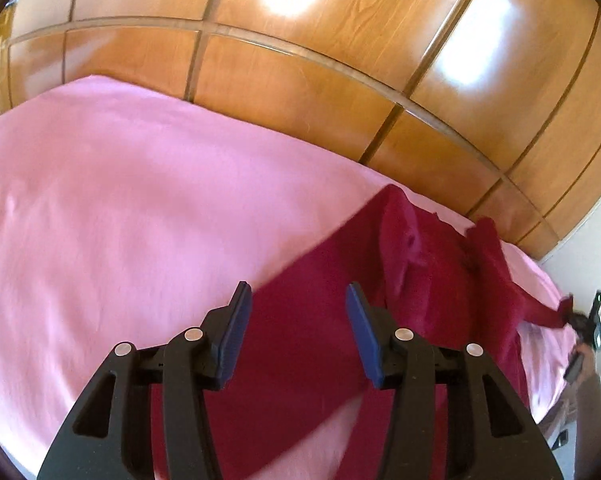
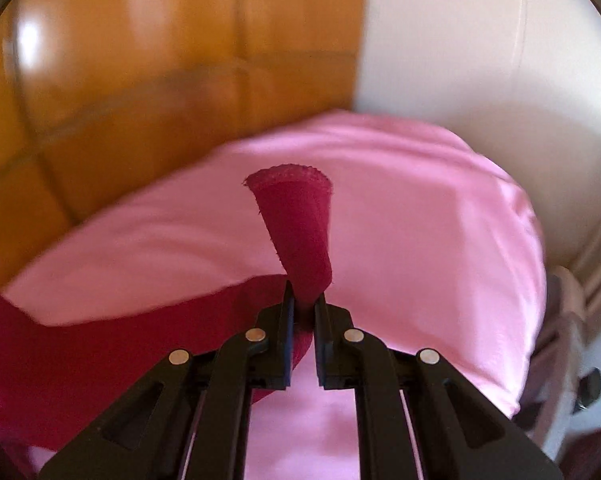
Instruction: Fold small clothes
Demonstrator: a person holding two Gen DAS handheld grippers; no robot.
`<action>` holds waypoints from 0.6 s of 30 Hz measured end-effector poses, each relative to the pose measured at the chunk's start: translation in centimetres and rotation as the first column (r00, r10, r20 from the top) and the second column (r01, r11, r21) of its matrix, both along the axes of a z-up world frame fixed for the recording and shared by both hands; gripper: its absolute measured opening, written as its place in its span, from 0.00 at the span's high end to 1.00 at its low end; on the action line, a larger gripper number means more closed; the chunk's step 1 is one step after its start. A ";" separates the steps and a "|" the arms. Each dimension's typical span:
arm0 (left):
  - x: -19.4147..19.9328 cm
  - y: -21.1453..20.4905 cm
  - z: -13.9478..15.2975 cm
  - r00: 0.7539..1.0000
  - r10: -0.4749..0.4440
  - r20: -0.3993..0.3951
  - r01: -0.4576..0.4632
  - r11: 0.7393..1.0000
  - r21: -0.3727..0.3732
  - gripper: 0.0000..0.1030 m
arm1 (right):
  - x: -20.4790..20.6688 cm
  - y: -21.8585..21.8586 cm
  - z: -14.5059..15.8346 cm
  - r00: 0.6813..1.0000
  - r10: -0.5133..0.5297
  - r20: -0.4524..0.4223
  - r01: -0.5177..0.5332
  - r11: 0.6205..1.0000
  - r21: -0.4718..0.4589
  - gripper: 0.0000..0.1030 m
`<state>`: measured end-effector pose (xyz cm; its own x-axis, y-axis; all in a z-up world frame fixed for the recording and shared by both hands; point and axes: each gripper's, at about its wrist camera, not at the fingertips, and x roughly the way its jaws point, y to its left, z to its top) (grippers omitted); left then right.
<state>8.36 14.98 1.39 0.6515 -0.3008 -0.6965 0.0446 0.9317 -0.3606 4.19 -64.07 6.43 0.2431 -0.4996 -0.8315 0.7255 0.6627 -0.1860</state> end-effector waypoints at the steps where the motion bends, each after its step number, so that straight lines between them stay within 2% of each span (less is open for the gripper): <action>1: 1.2 -0.2 -0.1 1.000 -0.002 -0.007 0.002 1.000 0.006 0.54 | -0.6 -0.9 -0.8 0.999 -0.033 -0.029 0.033 0.999 -0.004 0.93; 3: 3.1 -0.6 -0.5 1.000 -0.009 -0.019 0.009 1.000 0.011 0.54 | -2.1 -2.5 -1.5 0.996 -0.075 -0.046 0.076 0.997 0.017 0.89; 4: 4.2 -0.9 -0.8 0.999 -0.009 -0.031 0.010 1.000 0.019 0.54 | -2.5 -3.1 -1.7 0.995 -0.090 -0.050 0.092 0.995 0.024 0.83; 6: 6.4 -1.4 -1.4 0.999 -0.016 -0.050 0.018 1.000 0.023 0.54 | -3.7 -4.1 -1.2 0.992 -0.119 -0.044 0.119 0.993 0.007 0.53; 8: 8.3 -1.9 -2.0 0.997 -0.034 -0.064 0.035 0.999 0.012 0.54 | -3.7 -4.1 0.1 0.991 -0.126 -0.037 0.125 0.992 -0.028 0.41; 10: 10.1 -2.5 -2.4 0.996 -0.051 -0.076 0.051 0.999 -0.007 0.51 | -3.5 -2.6 2.1 0.995 -0.102 -0.007 0.101 0.993 -0.054 0.38; 11: 11.1 -2.8 -2.8 0.994 -0.065 -0.088 0.063 0.998 -0.027 0.44 | -3.2 -2.0 2.8 0.997 -0.073 0.013 0.074 0.996 -0.048 0.36; 14: 13.1 -4.1 -3.8 0.990 -0.079 -0.116 0.076 0.997 -0.026 0.44 | 0.1 1.6 4.3 0.993 0.089 0.082 -0.093 0.995 0.040 0.33; 16: 14.0 -5.2 -4.5 0.984 -0.111 -0.142 0.110 0.994 -0.017 0.44 | 3.5 5.1 4.5 0.961 0.244 0.126 -0.260 0.957 0.127 0.32; 18: 14.8 -6.5 -5.0 0.977 -0.141 -0.158 0.140 0.990 -0.014 0.44 | 6.7 8.5 4.0 0.918 0.359 0.170 -0.389 0.897 0.209 0.32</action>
